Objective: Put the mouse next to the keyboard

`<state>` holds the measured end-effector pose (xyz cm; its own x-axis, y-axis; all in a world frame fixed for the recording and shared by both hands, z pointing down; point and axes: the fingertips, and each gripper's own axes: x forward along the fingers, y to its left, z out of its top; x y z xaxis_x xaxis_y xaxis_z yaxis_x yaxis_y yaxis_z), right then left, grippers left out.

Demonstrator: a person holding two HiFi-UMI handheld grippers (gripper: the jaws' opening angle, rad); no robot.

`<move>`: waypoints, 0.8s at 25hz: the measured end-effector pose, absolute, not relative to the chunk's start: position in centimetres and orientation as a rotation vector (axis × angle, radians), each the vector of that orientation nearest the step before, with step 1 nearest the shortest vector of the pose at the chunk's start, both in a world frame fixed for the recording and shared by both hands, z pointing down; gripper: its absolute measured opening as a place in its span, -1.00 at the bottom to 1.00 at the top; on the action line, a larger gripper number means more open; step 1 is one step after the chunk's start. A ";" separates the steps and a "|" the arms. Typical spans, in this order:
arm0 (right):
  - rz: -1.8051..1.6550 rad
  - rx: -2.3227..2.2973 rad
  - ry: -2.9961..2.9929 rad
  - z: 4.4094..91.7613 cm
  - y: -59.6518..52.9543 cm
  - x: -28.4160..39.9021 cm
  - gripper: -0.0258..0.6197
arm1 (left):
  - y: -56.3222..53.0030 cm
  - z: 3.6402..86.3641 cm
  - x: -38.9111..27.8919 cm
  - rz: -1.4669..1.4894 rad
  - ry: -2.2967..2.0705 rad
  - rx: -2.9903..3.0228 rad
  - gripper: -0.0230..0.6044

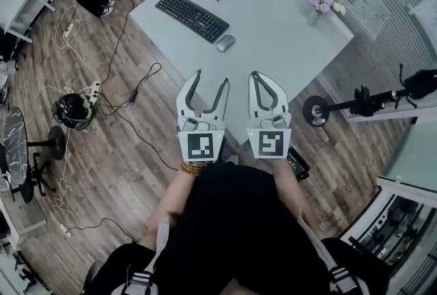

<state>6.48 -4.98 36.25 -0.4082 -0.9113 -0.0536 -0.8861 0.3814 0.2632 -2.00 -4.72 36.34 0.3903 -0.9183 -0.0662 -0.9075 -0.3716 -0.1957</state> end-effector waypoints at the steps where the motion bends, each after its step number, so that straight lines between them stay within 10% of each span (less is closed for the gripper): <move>1: -0.381 1.642 -2.528 36.3 -4.7 6.3 -0.92 | -4.5 36.3 -2.0 -0.084 1.630 -2.442 -0.13; 20: -0.366 1.590 -2.553 37.0 -1.3 5.3 -0.92 | -1.7 36.2 -2.0 -0.061 1.676 -2.393 -0.68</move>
<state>5.33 -1.34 37.04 -0.4450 -0.8950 -0.0323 -0.8680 0.4221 0.2614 -2.04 -1.65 36.21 0.3491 -0.9327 -0.0907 -0.9236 -0.3260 -0.2018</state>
